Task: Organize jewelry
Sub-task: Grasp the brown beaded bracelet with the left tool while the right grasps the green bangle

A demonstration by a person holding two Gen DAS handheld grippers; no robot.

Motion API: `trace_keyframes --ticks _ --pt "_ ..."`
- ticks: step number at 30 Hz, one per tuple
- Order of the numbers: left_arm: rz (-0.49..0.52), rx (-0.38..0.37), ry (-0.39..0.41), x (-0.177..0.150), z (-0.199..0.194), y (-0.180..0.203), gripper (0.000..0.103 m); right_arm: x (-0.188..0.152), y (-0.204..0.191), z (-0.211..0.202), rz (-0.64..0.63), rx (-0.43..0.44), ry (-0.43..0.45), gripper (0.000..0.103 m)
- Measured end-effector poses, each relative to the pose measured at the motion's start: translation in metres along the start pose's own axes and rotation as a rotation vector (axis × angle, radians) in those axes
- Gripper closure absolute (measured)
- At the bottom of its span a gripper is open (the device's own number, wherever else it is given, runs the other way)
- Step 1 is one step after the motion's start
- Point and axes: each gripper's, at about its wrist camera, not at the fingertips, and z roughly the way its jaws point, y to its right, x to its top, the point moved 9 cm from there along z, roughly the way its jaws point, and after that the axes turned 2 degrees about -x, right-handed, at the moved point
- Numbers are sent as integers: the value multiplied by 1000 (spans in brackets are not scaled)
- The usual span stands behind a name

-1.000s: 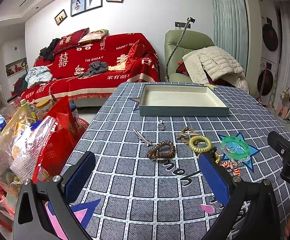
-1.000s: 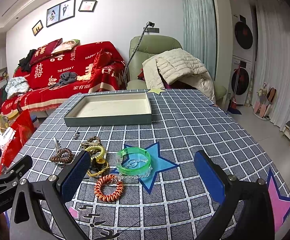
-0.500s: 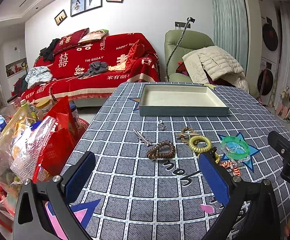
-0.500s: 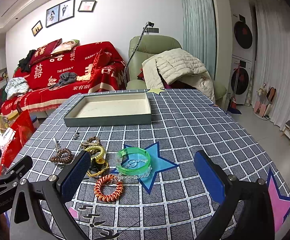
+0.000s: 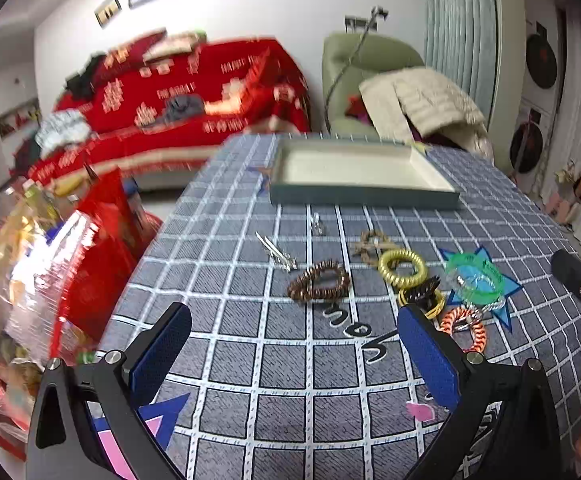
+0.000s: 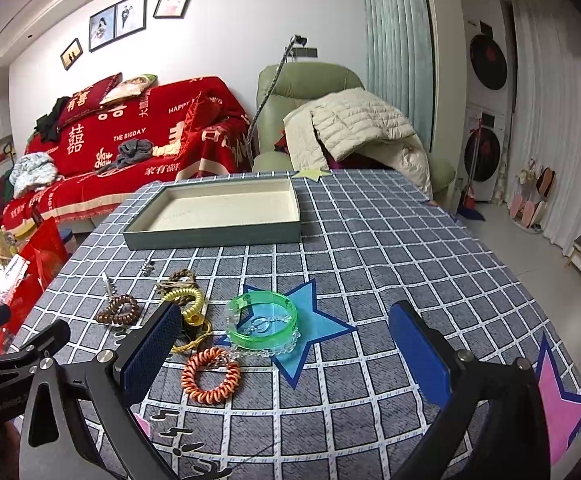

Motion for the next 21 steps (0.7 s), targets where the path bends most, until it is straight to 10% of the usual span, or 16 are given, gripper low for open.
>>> trace_keyframes --ticks 15,21 --pt "-27 -34 -158 21 80 -27 0 -5 23 90 77 103 -329 6" --pt "-7 -66 -228 12 100 -18 0 -18 11 123 -18 113 -438 36"
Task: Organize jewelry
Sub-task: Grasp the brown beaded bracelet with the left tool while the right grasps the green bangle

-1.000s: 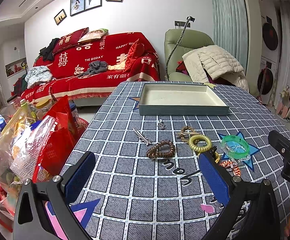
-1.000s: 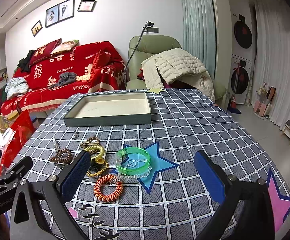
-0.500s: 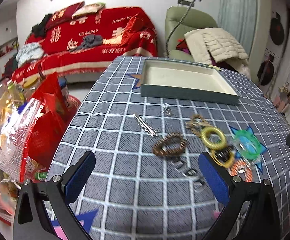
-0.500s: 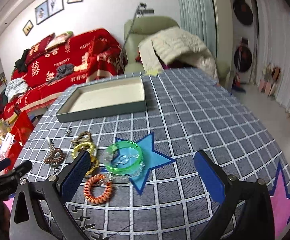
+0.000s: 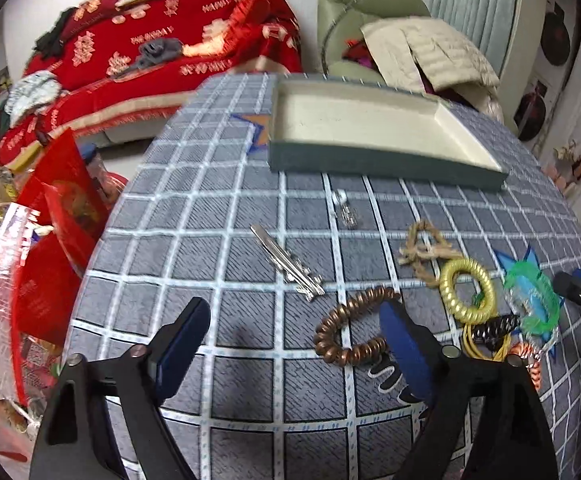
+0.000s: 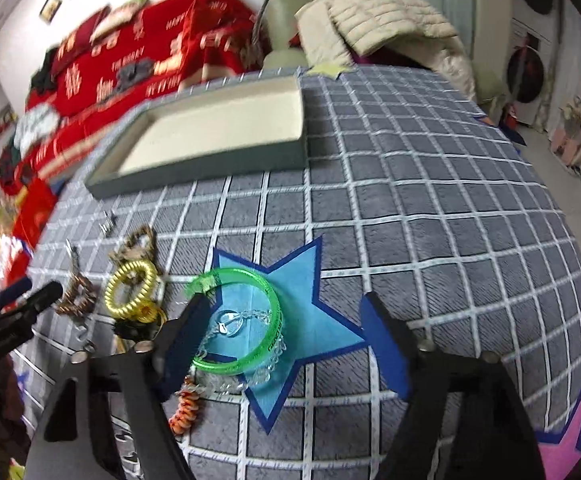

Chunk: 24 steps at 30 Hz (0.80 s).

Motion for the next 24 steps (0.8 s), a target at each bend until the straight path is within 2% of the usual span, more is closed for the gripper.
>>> trace_keyframes --ticks 1,2,3,6,8,9,10,11,12,13,17,24 --pt "-1 -2 -9 -2 3 1 2 -1 -1 6 -7 2 -20 43" --pt "2 -2 -15 -3 4 2 8 -1 -2 11 -13 4 -36 46" --pt "9 -6 -25 -5 6 3 9 -1 -1 15 -17 2 -46 50" --pt "36 7 -29 -9 8 8 10 -2 -1 22 -21 1 -63 56" --pt "58 10 -34 -11 9 11 24 -2 -1 22 -21 11 -70 62" --pt "71 18 -29 -12 10 13 24 -2 -2 22 -18 25 -72 73" --pt "83 14 -21 -11 10 16 38 -2 -3 22 -15 33 -74 83" --pt "92 -3 -14 -11 8 20 62 -1 -4 21 -15 36 -70 87" --pt "105 -4 -13 -11 7 23 65 0 -5 21 -18 34 -66 93" --pt "113 -5 -14 -11 7 25 70 1 -5 20 -21 32 -64 93" --pt "73 -84 -13 -10 1 29 70 9 -4 9 -8 61 -32 93" --pt "41 -141 19 9 -22 30 70 32 -1 -11 53 140 8 93"
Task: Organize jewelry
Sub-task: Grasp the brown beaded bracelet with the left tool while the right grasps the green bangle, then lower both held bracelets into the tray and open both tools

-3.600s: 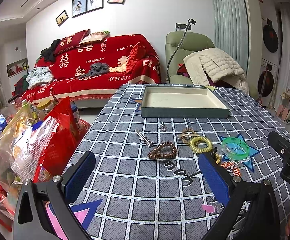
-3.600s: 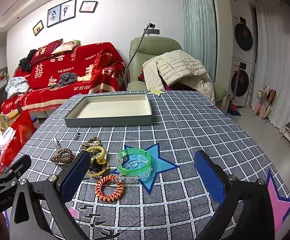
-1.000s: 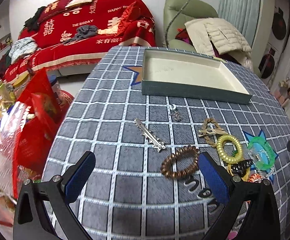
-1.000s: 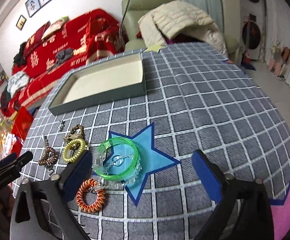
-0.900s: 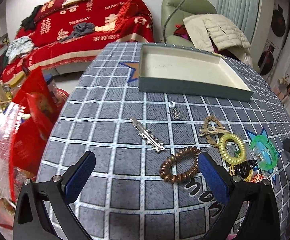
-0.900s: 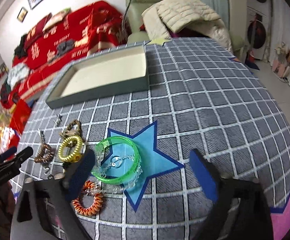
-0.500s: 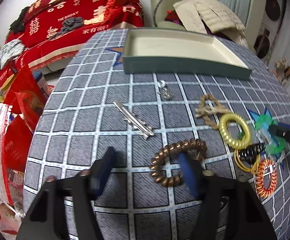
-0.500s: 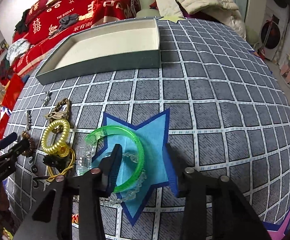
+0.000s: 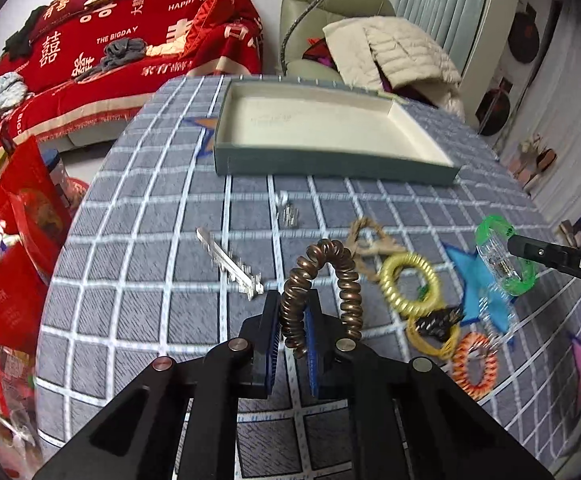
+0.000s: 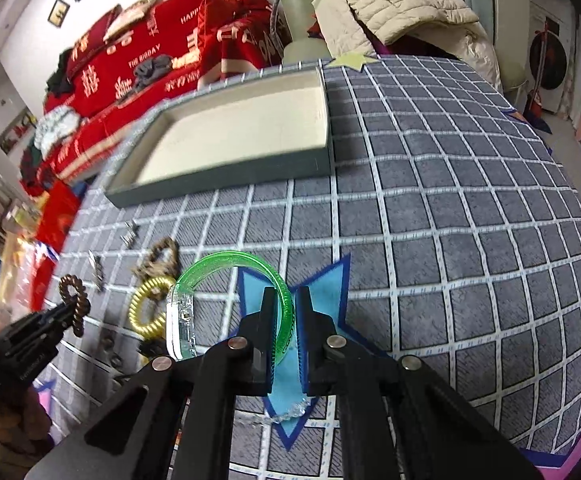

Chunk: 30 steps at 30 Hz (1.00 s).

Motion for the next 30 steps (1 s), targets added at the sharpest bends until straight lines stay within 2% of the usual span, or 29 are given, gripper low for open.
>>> trace_keyframes --ticks 5,10,15,18,23,30 --pt "-4 -30 29 40 -13 3 70 33 -8 -9 15 48 24 93" --pt "43 -12 79 106 -14 9 70 88 -19 -6 12 66 53 93" --pt "27 0 84 169 16 7 70 137 -31 14 0 62 64 93" --pt "46 47 81 195 45 3 70 161 -34 34 3 50 60 93" --pt "51 78 33 206 97 -4 70 182 -31 78 18 12 32 93" --pt "43 102 -55 192 155 -12 70 175 -19 135 23 -45 -33 93"
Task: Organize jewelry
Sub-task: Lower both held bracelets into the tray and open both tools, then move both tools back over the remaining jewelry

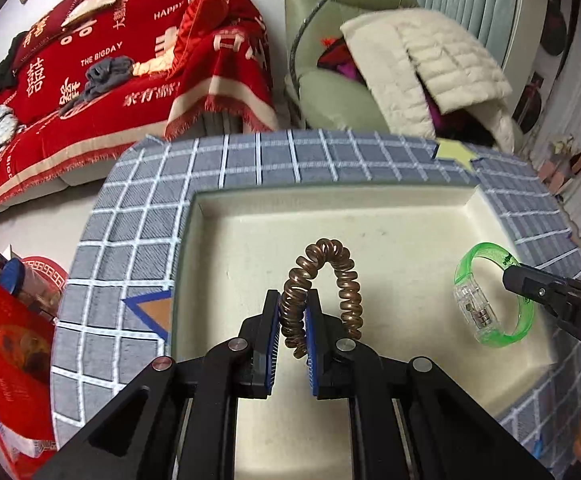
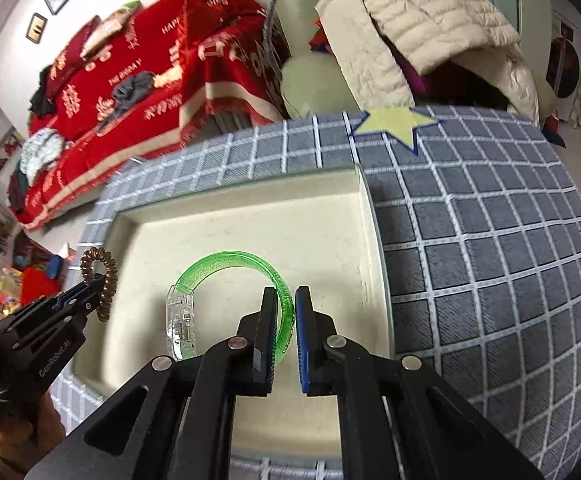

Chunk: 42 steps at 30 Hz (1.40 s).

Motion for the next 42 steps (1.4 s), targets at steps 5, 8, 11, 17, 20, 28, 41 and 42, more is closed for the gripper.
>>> trace_keyframes --ticks 5,8,11,17,20,28,41,42 --pt "6 43 -29 -11 19 -4 69 -11 9 25 7 -30 -34 93" --pt "15 71 -23 -14 23 -6 69 -13 8 29 -11 -46 -30 93" --pt "45 118 -15 -14 22 -7 69 -13 5 30 -30 -57 -30 93" --pt "42 119 -19 -14 21 -8 61 -14 0 24 -35 -32 -20 72" --pt "43 131 9 -12 14 -8 0 -10 2 10 -10 -10 12 65" --pt "49 120 105 -3 -26 -7 0 -12 4 -33 30 34 73 50" --pt "-7 40 86 -86 -106 -34 0 -69 8 -112 106 159 173 16" --pt "-6 61 86 -95 -111 -37 0 -74 8 -119 104 161 187 15"
